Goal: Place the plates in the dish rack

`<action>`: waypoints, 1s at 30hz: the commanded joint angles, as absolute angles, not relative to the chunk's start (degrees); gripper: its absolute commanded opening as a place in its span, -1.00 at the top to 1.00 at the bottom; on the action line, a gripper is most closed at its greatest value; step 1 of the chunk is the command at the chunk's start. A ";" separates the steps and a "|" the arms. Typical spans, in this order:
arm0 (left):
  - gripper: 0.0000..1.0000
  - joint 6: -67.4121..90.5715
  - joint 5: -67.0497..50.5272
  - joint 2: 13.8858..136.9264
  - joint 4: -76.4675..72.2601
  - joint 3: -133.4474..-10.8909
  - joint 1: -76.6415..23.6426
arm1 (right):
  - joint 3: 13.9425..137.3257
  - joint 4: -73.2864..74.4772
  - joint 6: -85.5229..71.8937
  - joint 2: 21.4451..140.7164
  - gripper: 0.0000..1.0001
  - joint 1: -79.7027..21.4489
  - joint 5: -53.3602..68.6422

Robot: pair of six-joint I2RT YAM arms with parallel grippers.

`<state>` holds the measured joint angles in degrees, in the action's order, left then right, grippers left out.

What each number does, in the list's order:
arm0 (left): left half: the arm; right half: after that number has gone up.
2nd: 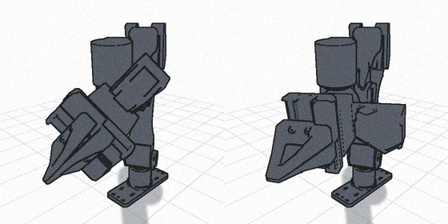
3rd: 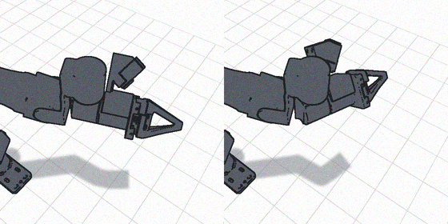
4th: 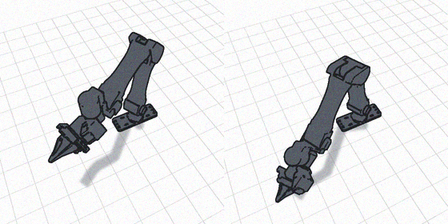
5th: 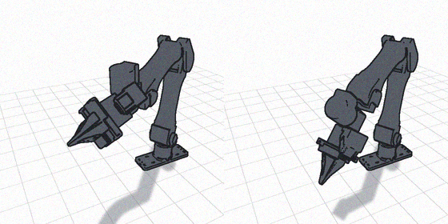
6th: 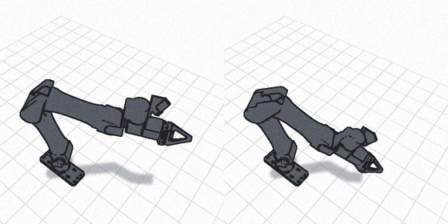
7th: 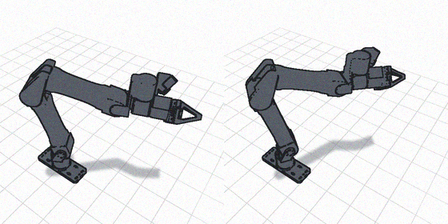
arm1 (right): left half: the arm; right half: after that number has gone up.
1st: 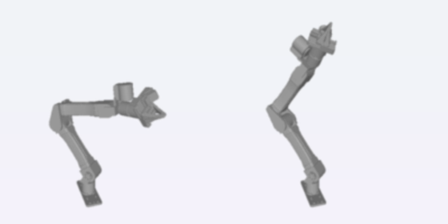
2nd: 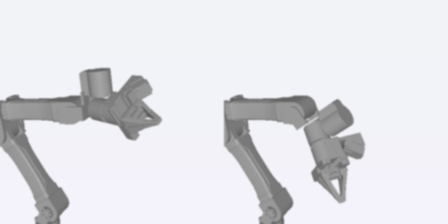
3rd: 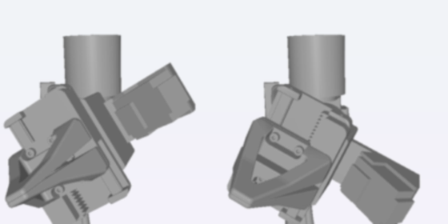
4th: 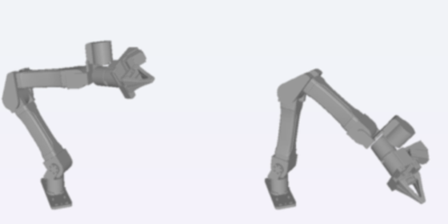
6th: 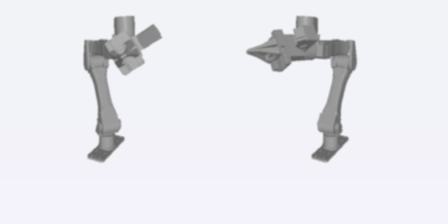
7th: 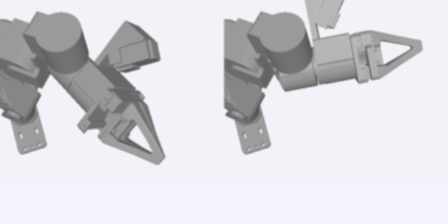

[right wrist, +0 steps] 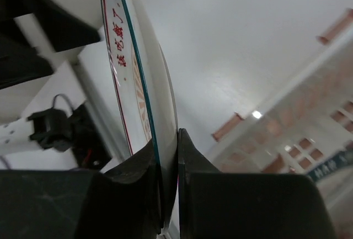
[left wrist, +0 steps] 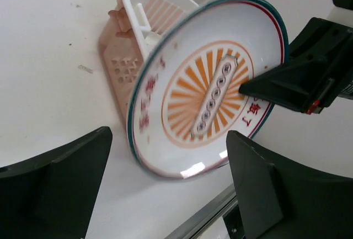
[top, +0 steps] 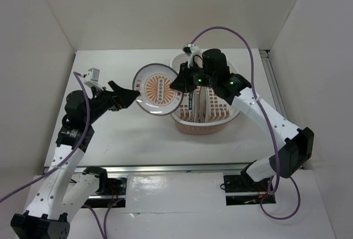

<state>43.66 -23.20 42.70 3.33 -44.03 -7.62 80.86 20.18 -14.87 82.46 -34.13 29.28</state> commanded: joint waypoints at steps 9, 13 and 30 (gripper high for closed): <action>-1.00 34.90 -13.01 45.00 22.67 -53.53 -8.00 | 98.07 40.50 -14.15 69.27 1.00 -29.62 -28.54; -1.00 34.28 -12.13 43.51 23.20 -51.94 -8.00 | 99.32 47.79 -14.14 68.12 1.00 -29.09 -38.37; -1.00 34.28 -13.97 44.03 23.20 -51.42 -8.00 | 79.11 49.49 -19.25 64.50 1.00 -29.61 -42.81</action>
